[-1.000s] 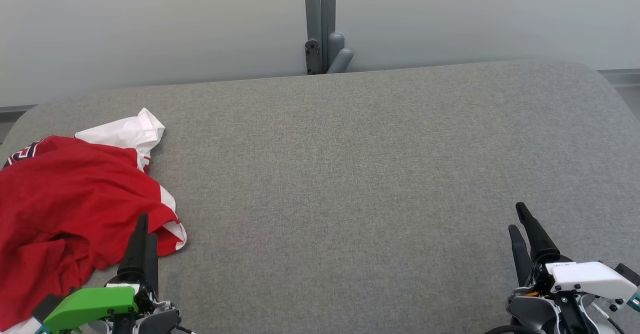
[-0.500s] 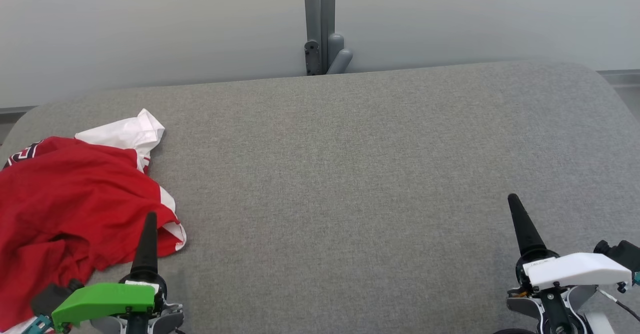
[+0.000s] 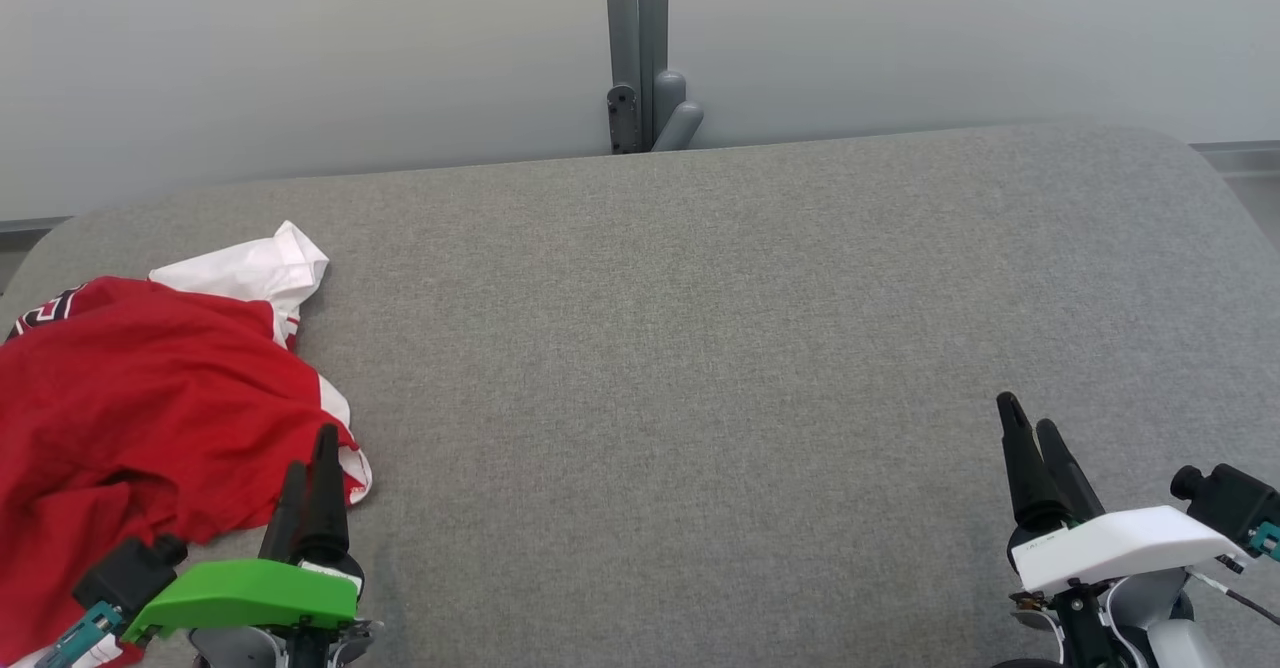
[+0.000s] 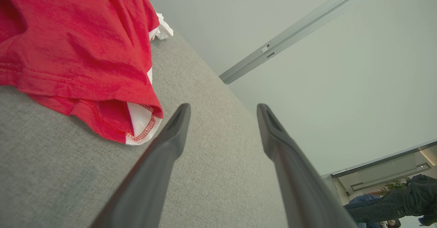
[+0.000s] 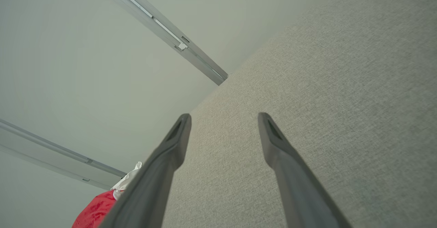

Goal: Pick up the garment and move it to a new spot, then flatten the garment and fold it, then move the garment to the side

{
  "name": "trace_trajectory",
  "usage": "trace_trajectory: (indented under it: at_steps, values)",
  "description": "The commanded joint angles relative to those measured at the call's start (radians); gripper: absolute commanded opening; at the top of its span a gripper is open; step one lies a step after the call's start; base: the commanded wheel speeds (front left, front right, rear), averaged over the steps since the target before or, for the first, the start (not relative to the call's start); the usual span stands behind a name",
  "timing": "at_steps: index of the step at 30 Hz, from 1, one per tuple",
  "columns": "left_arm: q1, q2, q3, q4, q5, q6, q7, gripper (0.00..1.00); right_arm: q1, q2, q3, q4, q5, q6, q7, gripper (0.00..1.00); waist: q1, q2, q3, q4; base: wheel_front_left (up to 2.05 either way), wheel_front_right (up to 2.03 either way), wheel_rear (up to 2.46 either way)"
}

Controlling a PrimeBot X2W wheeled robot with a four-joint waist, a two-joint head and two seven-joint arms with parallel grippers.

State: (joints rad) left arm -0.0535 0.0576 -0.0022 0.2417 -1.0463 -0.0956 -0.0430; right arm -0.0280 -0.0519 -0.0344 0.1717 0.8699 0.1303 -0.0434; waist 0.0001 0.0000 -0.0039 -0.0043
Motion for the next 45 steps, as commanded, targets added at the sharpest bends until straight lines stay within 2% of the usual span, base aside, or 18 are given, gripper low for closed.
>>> trace_trajectory:
  at_steps: [1,20,45]
  values:
    - [-0.006,0.014,-0.007,-0.006,0.056,0.003,-0.013,1.00,-0.005,-0.011,0.003,-0.016,-0.053,0.000,-0.015,1.00,-0.0001,0.0000,-0.001,0.000,0.00,0.00,0.00]
    - [0.002,0.042,-0.046,0.029,0.360,-0.014,-0.075,1.00,-0.006,-0.045,0.027,0.019,-0.325,0.000,-0.076,1.00,-0.0001,0.0000,-0.012,-0.006,0.00,0.00,0.00]
    - [0.030,0.056,-0.043,0.029,0.643,-0.018,-0.138,1.00,0.007,-0.051,0.046,0.012,-0.591,0.000,-0.139,1.00,-0.0001,0.0000,-0.003,-0.017,0.00,0.00,0.00]
